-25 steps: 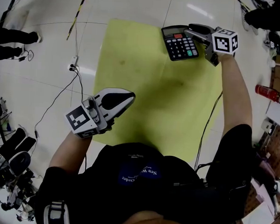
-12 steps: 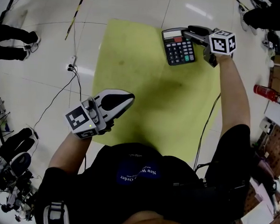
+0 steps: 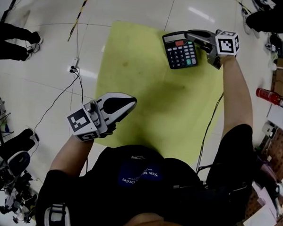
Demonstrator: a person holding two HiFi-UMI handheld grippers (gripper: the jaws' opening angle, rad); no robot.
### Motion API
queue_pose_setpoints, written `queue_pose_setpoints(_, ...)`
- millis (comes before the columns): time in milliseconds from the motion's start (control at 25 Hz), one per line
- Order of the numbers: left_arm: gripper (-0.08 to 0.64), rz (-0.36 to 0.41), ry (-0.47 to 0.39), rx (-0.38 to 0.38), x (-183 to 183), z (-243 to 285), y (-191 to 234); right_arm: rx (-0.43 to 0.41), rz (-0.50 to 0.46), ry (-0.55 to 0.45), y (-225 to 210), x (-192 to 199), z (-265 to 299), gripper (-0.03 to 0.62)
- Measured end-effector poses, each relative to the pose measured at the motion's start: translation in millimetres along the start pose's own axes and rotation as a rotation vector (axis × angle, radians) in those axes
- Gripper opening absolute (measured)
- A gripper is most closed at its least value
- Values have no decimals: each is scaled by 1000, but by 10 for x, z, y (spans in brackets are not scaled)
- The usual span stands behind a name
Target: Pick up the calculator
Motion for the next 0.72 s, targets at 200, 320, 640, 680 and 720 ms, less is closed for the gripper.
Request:
queue_pose_setpoints(200,6,-7,-6,-15,35,-13,-85,-66,36,-89,186,-88,-180,37)
queue_pose_setpoints(320,6,0,-18,-13,47,-51,-164,-67,72,-185,313,-124,-309,37)
queue_pose_setpoints(640,6,39,-39,2,-128,-254,-376,19,107,-342,784,-327,-555,35)
queue_pose_setpoints(680,6,50,-41,4,-159,-287,-415,37,109,-356,869,-364,-597,35)
queue_pose_setpoints(720,6,57,-43,4,-191,-326,-455,55,112,-371,964,-404,-639,35)
Point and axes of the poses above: the fingertips, and each gripper's own axes: z forward along the fingers, y to its left, x out of its underside, the point moved 6 cm from there along -z, backward along the fingers, and after that the axes turned 11 degrees about -z, right-handed, at the moved point
